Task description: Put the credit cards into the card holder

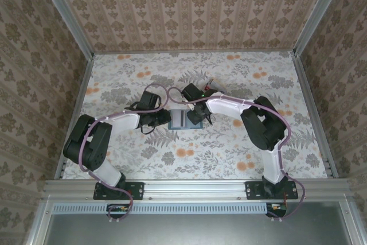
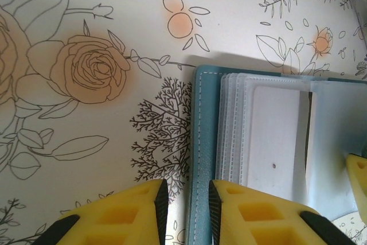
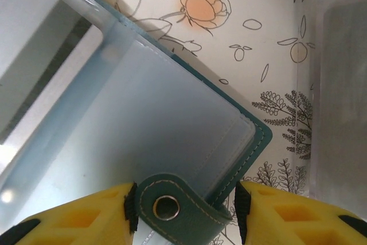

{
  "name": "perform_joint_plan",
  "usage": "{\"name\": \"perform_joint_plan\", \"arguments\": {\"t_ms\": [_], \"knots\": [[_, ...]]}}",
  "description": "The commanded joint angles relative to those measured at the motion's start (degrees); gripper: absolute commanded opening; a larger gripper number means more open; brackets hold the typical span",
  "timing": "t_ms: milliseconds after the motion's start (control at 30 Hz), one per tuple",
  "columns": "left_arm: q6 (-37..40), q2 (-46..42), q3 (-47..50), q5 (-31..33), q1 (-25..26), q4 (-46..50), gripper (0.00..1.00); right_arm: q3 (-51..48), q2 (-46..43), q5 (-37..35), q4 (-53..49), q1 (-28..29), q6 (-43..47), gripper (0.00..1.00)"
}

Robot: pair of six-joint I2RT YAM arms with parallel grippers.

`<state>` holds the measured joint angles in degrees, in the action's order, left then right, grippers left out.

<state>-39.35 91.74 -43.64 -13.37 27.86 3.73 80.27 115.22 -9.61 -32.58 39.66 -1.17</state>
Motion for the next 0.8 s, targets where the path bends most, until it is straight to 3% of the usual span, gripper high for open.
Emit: {"name": "perform_joint_plan", "arguments": {"t_ms": [0, 300, 500, 767], "knots": [[1.34, -0.26, -0.29, 0.8, 0.28, 1.28, 0.29, 1.28, 0.55, -3.58, -1.45, 0.33, 1.36, 0.48], [1.21, 0.06, -0.15, 0.62, 0.27, 1.02, 0.29, -0.97, -2.44, -3.48, 0.92, 0.33, 1.08, 0.18], [1.36, 1.13, -0.8, 0.04, 0.27, 0.76, 0.29, -2.8, -6.74, -2.13, 1.46, 0.33, 0.83, 0.12], [0.56, 2.95, -1.09, -1.35, 0.71, -1.01, 0.27, -4.75, -12.8, -1.33, 1.42, 0.24, 0.4, 0.1]]}}
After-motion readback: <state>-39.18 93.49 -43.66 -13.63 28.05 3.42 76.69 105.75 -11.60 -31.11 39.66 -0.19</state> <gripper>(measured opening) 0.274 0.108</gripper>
